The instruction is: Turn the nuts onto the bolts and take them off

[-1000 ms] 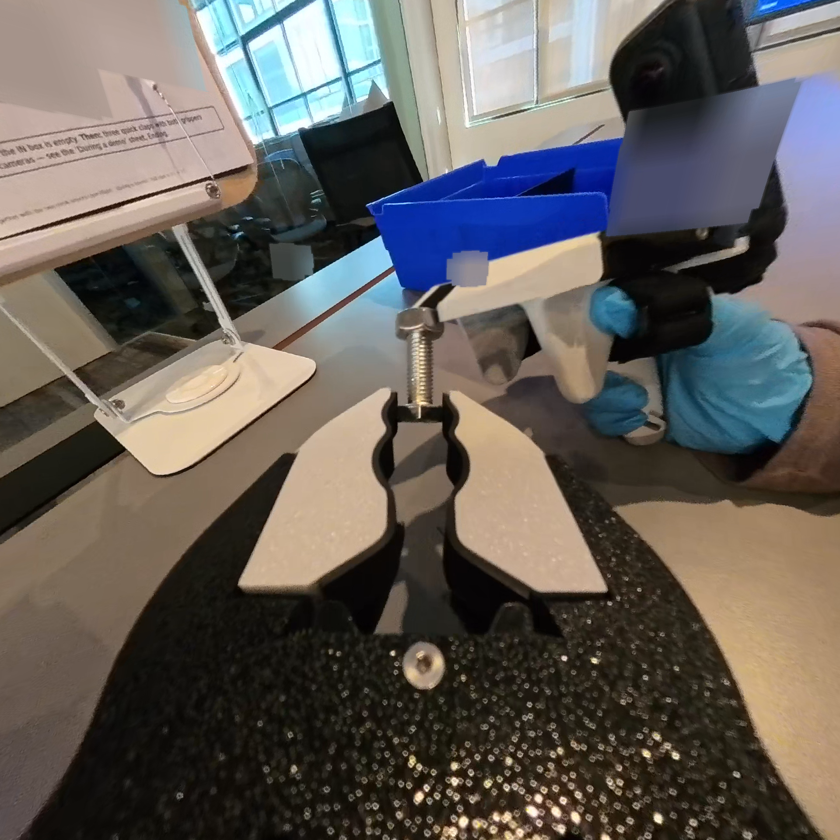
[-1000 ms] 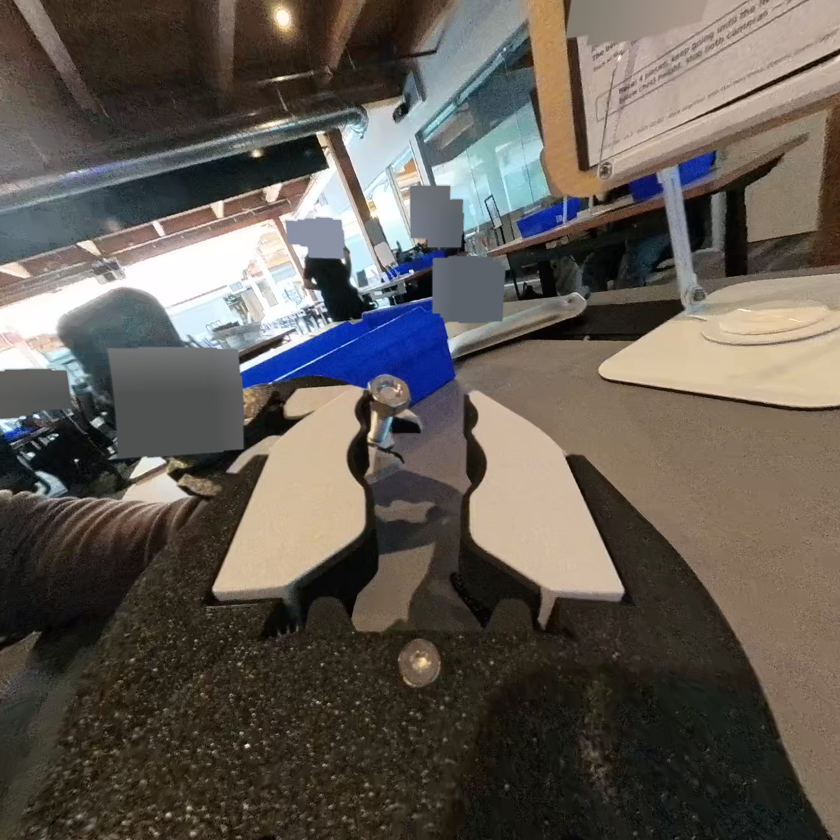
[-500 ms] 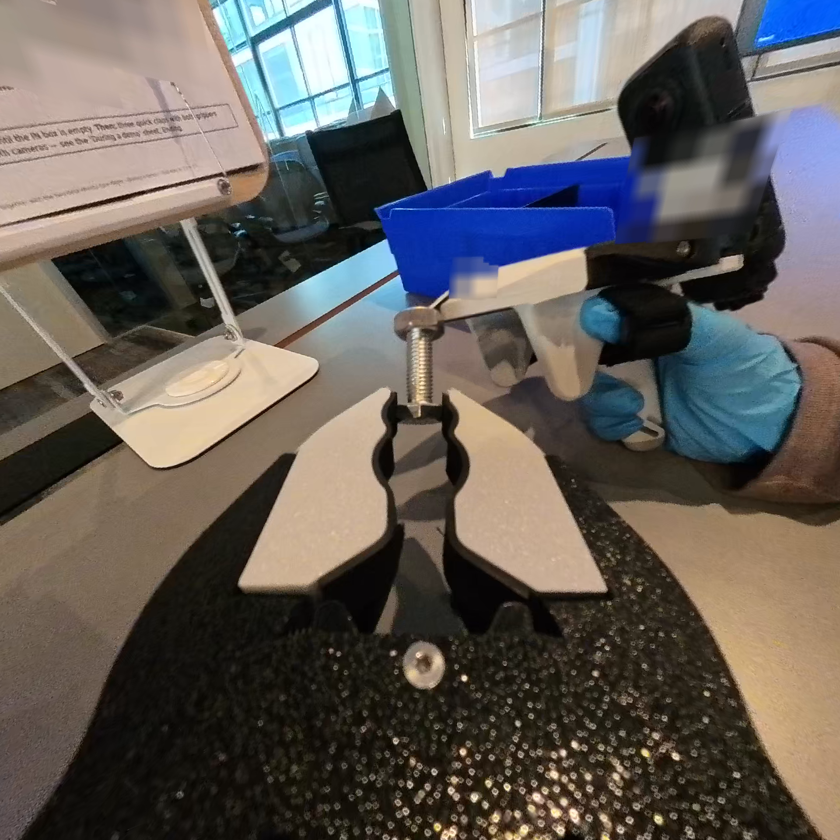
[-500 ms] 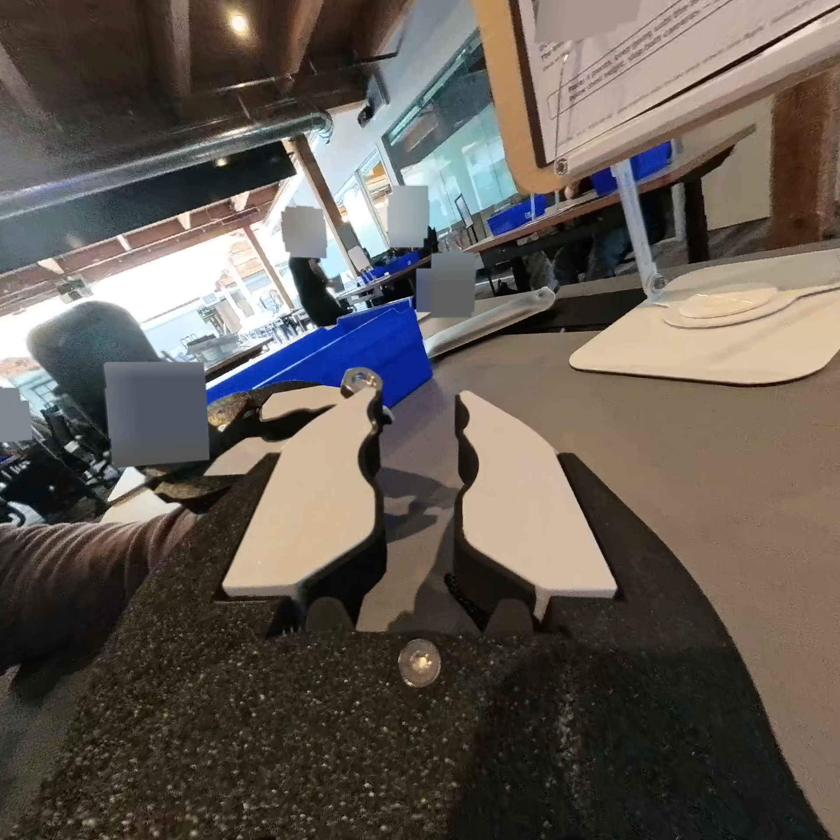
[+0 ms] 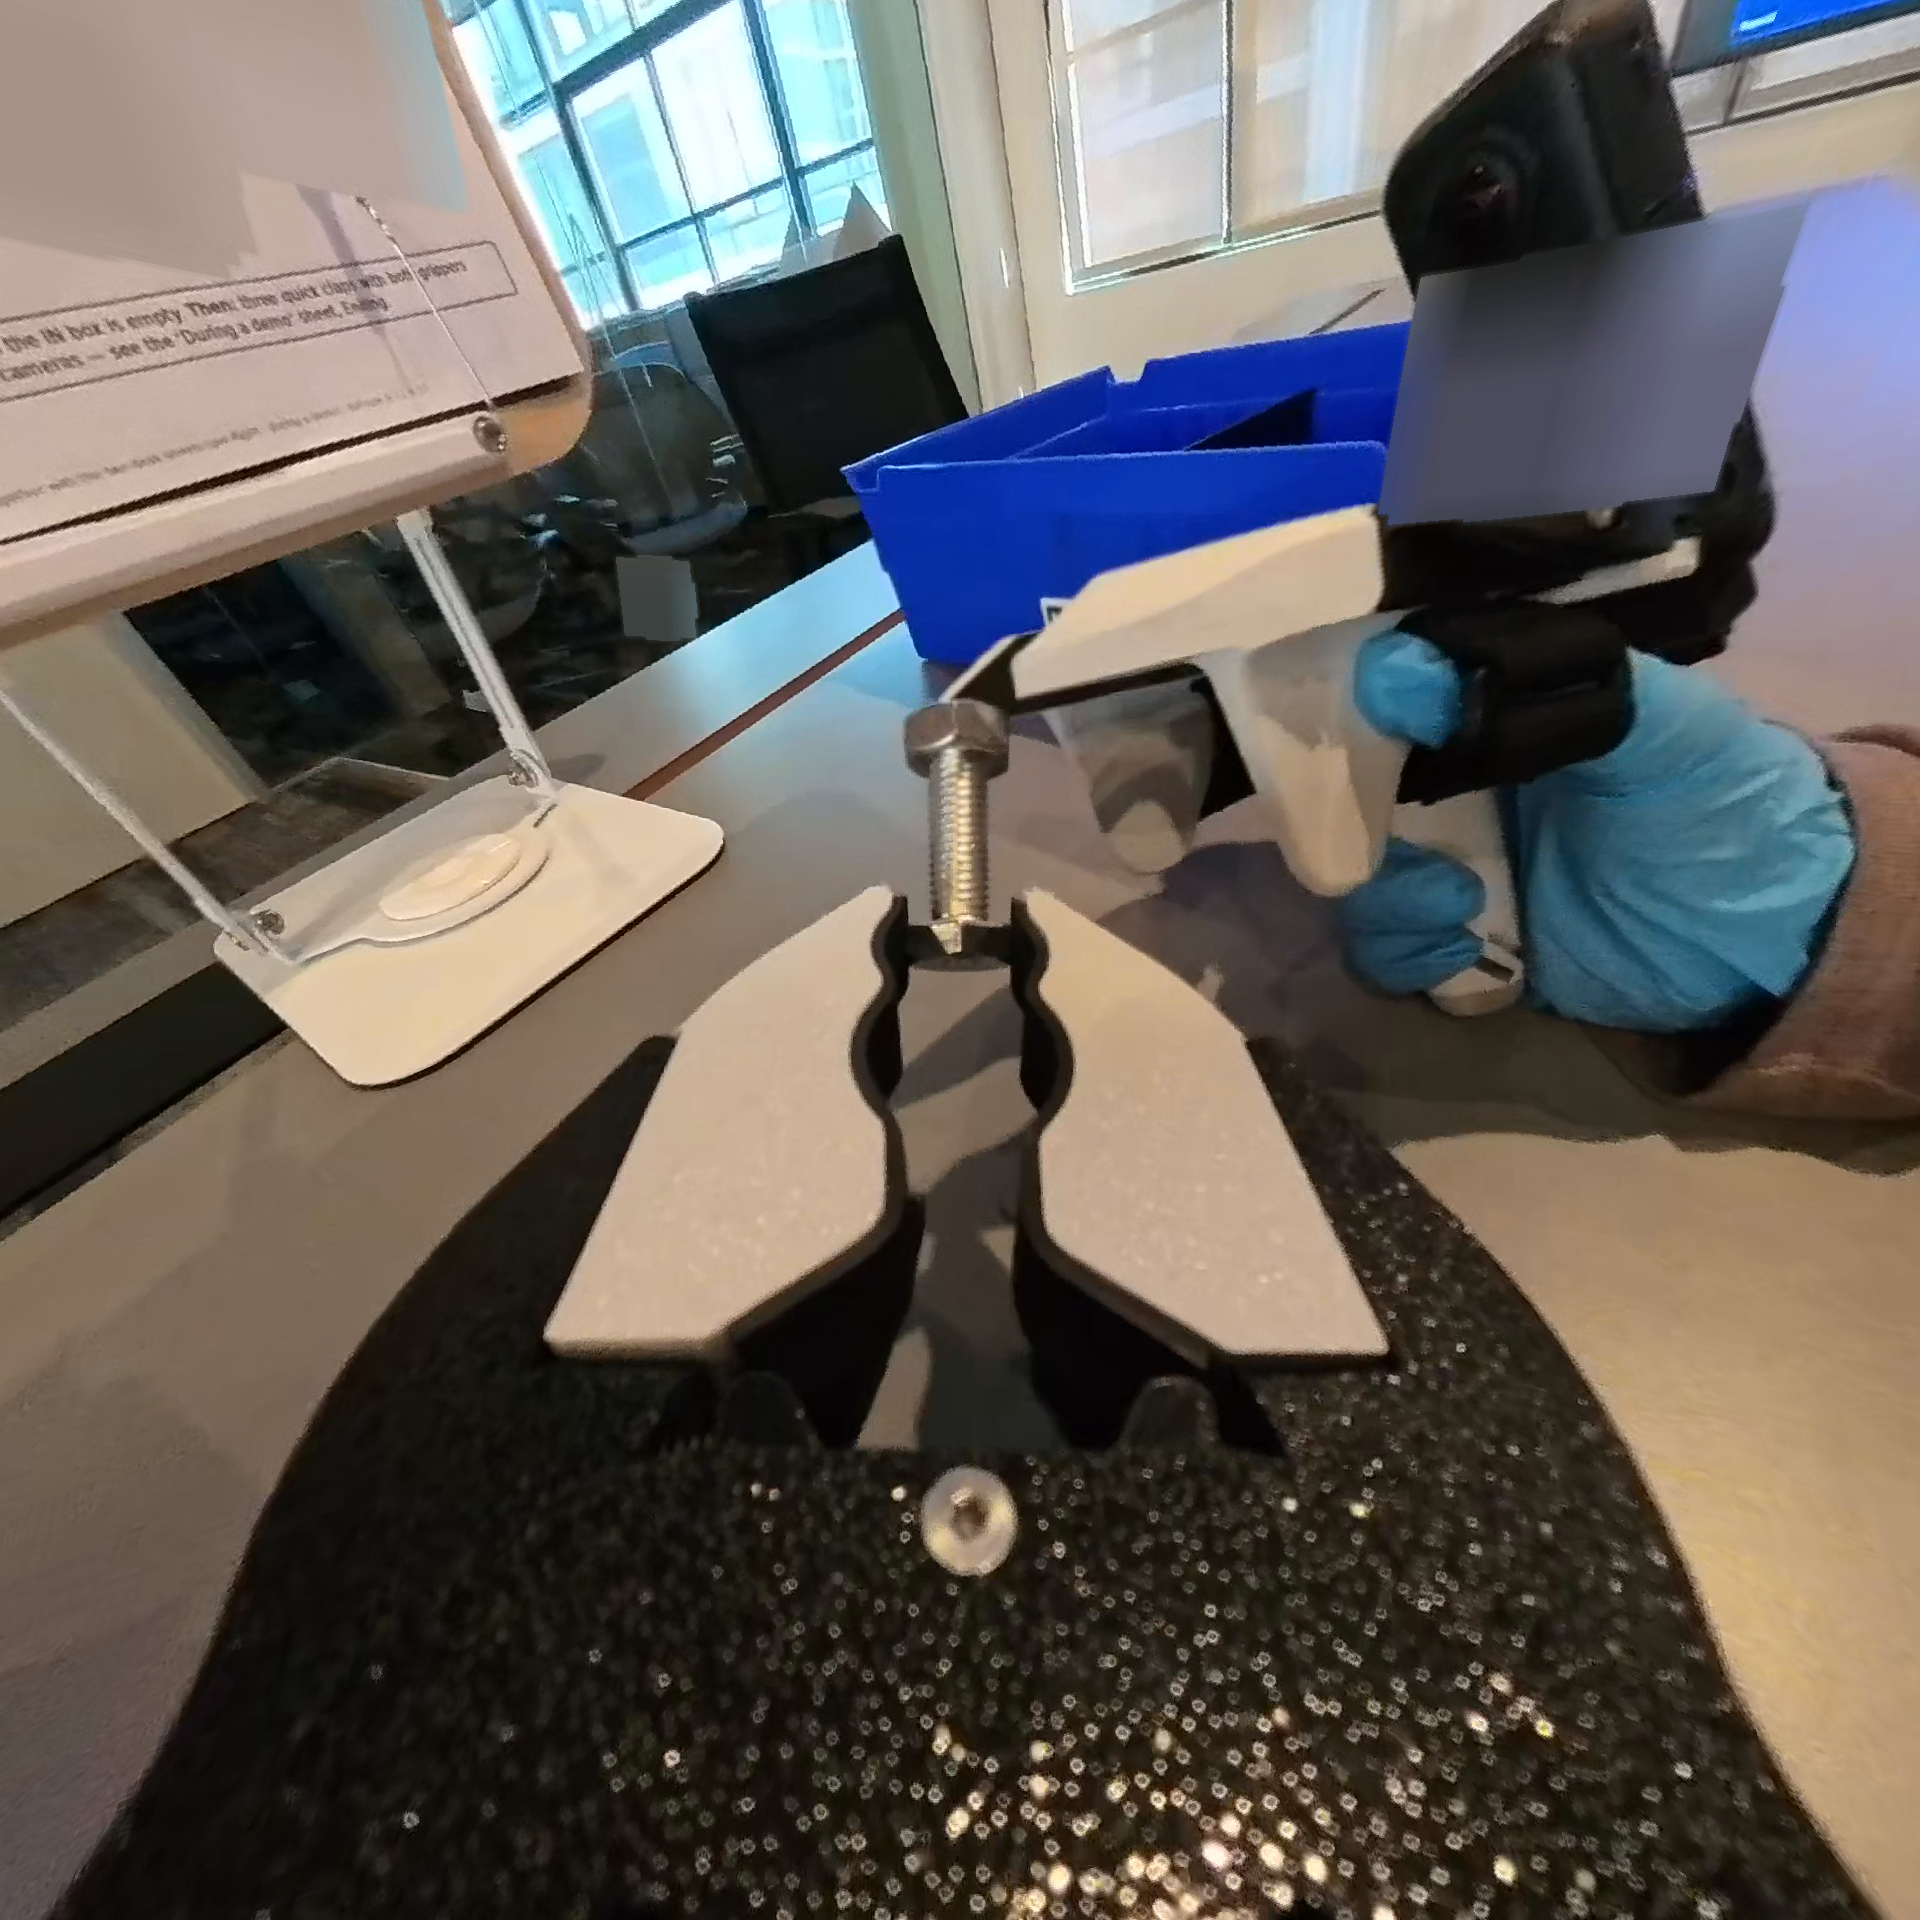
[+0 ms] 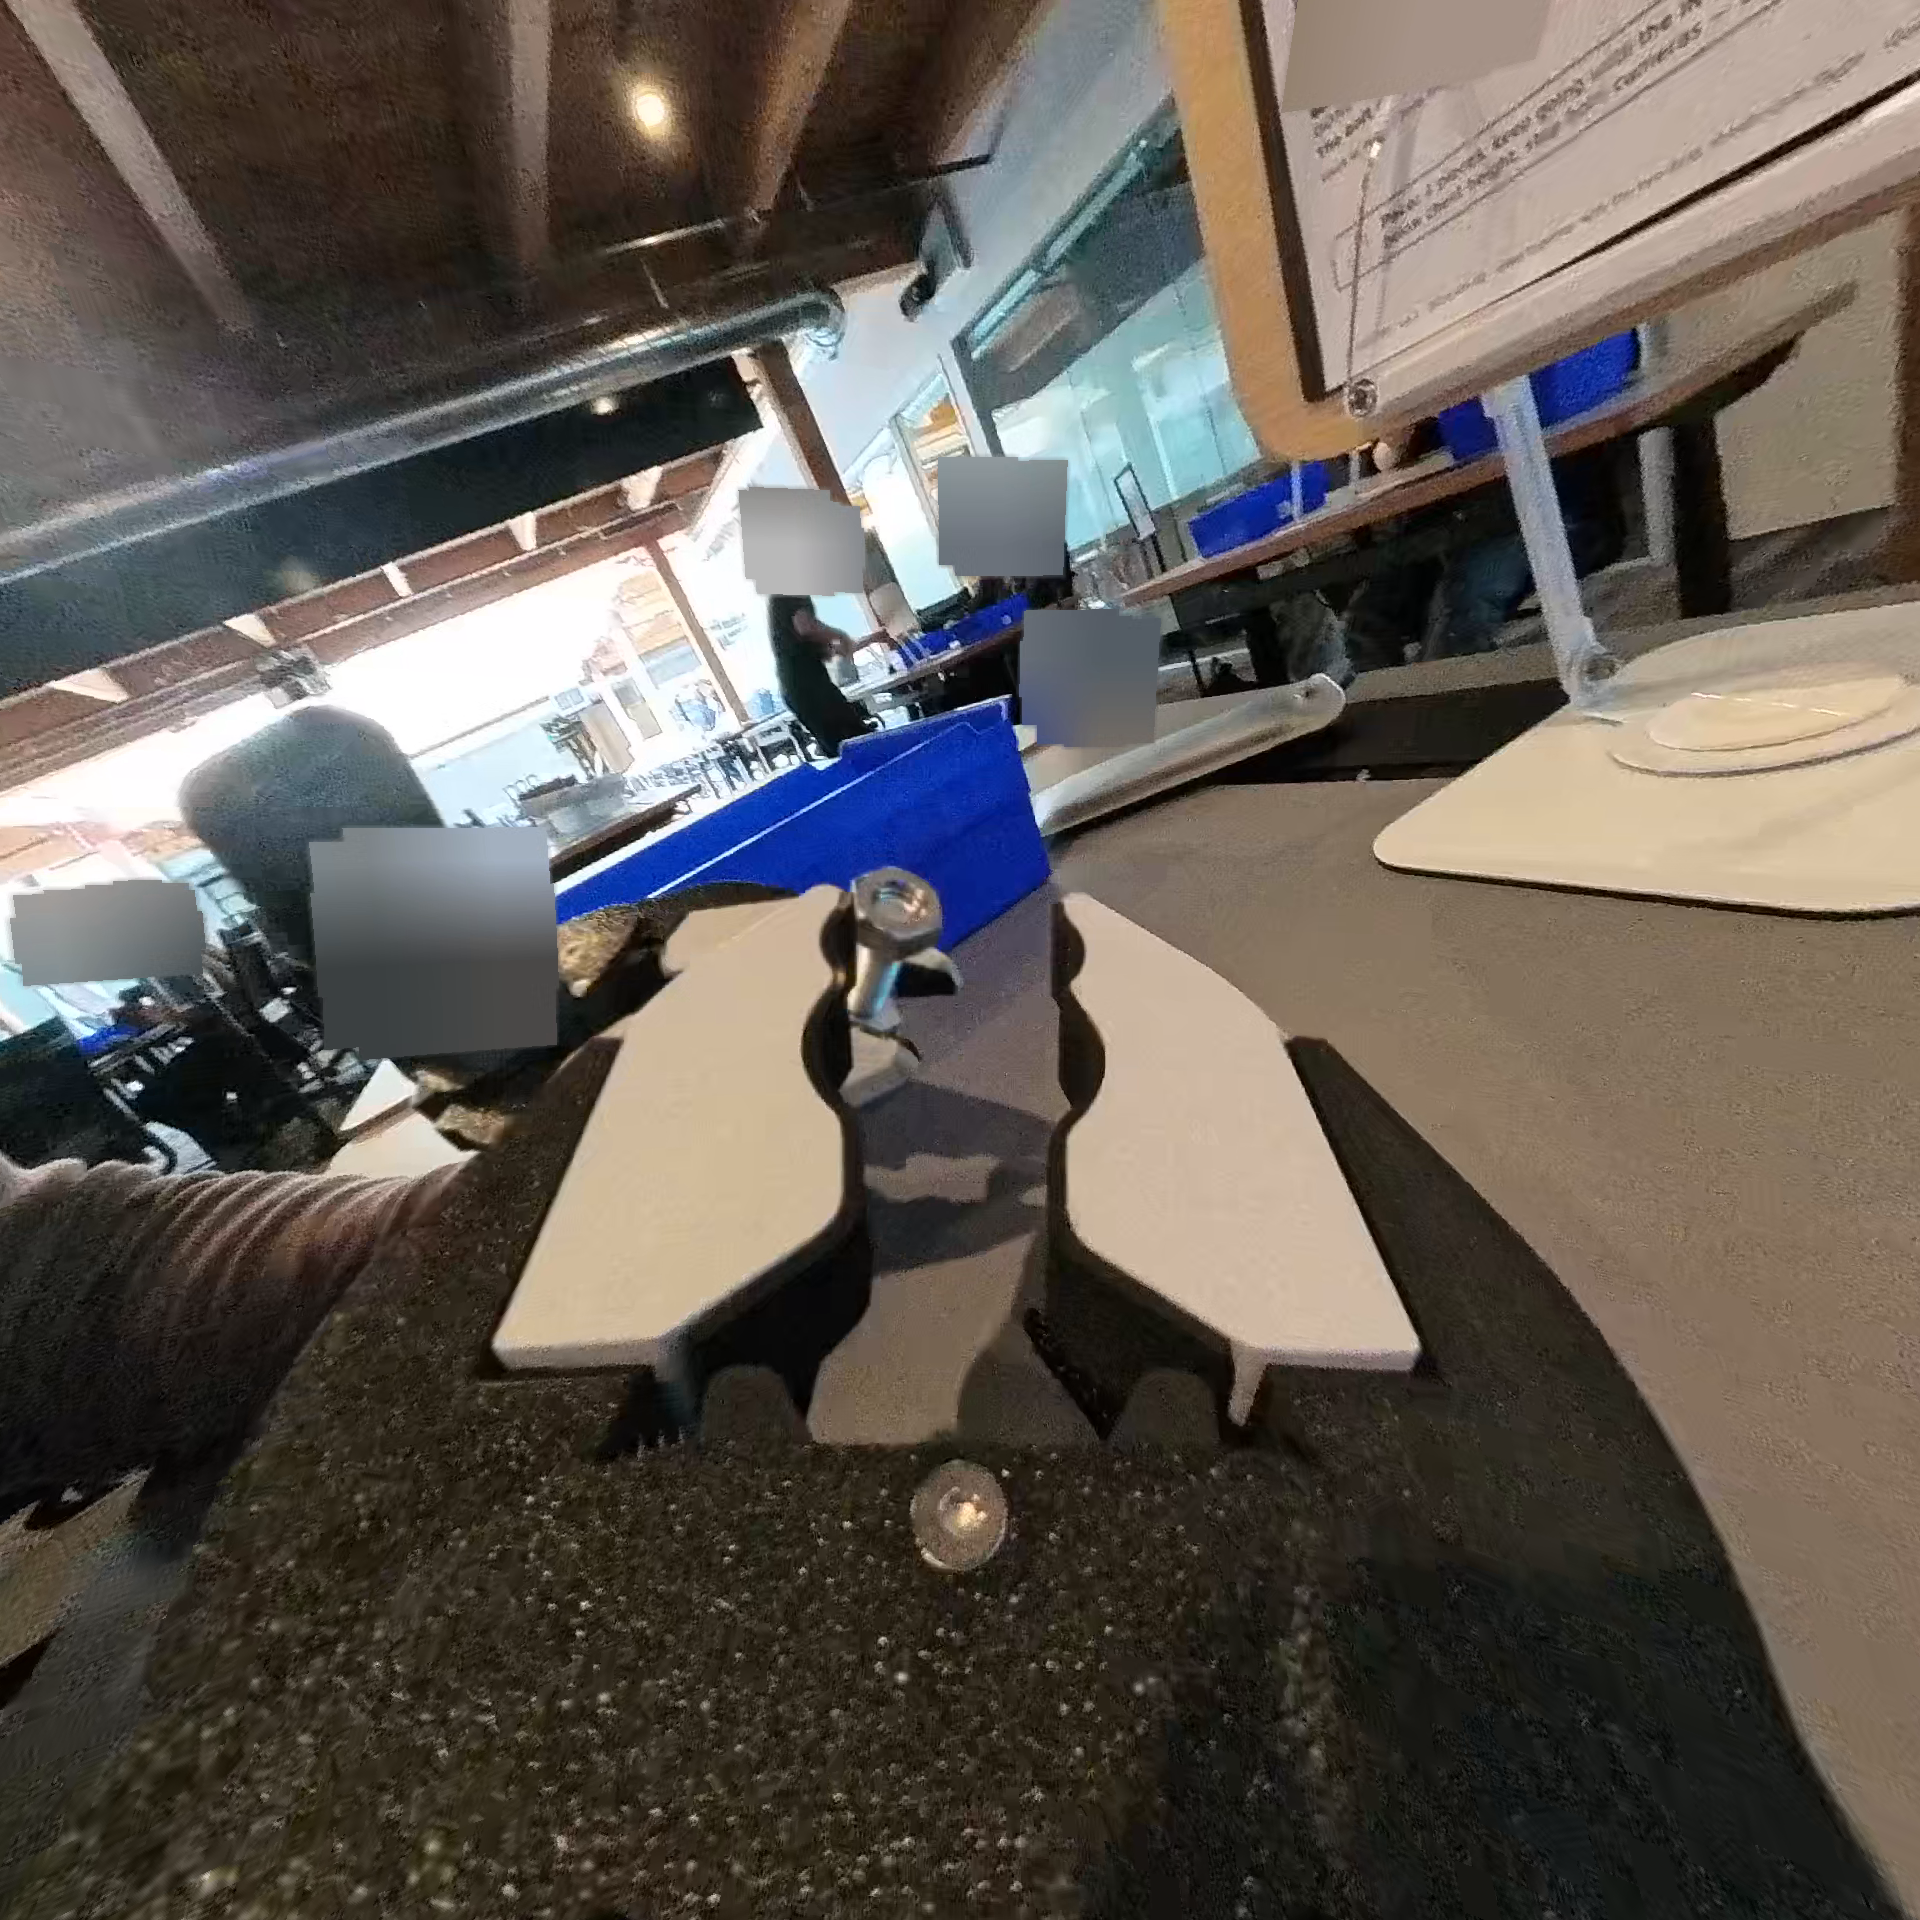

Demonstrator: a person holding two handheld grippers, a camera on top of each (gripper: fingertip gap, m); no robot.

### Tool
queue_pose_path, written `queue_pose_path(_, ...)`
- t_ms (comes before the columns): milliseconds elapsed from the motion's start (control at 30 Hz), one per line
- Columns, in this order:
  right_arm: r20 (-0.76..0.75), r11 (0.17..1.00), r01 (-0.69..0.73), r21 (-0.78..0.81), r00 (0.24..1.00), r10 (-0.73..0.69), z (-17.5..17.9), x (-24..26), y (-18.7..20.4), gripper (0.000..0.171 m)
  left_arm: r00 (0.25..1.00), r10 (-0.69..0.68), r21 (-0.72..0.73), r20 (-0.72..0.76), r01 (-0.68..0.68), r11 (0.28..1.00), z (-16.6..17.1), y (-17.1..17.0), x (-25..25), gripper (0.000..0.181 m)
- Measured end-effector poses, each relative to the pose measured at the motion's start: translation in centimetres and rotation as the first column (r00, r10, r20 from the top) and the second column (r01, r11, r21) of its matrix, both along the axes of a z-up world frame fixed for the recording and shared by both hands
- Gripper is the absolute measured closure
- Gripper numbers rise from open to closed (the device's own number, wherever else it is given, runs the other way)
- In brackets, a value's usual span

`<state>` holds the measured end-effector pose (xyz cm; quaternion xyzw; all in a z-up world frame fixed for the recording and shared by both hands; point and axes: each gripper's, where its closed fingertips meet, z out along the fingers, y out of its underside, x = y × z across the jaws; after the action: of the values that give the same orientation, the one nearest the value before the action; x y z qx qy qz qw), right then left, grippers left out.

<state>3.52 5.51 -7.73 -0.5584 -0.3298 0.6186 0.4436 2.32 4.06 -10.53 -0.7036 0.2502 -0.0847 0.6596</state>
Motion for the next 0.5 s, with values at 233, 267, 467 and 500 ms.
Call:
queue_pose_path(233, 0.034, 0.999, 0.043, -0.030, 0.999, -0.042, -0.6, 0.1, 0.8, 0.142, 1.000, 0.015, 0.018, 0.009, -0.016, 1.000, 0.3, 0.0, -0.4, 0.163)
queue_pose_path(267, 0.017, 0.998, 0.044, -0.034, 0.999, -0.043, -0.4, 0.2, 0.9, 0.141, 1.000, 0.015, 0.013, 0.016, -0.015, 1.000, 0.3, 0.0, -0.4, 0.163)
queue_pose_path(467, 0.014, 1.000, -0.019, -0.020, 1.000, 0.019, -0.3, -0.3, -0.1, 0.134, 1.000, 0.017, 0.025, -0.021, -0.016, 1.000, 0.2, -0.1, -0.1, 0.163)
queue_pose_path(500, 0.027, 1.000, -0.001, -0.024, 1.000, 0.002, -0.5, -0.2, 0.2, 0.134, 0.999, 0.027, 0.027, -0.022, -0.027, 0.999, 0.2, 0.0, -0.3, 0.163)
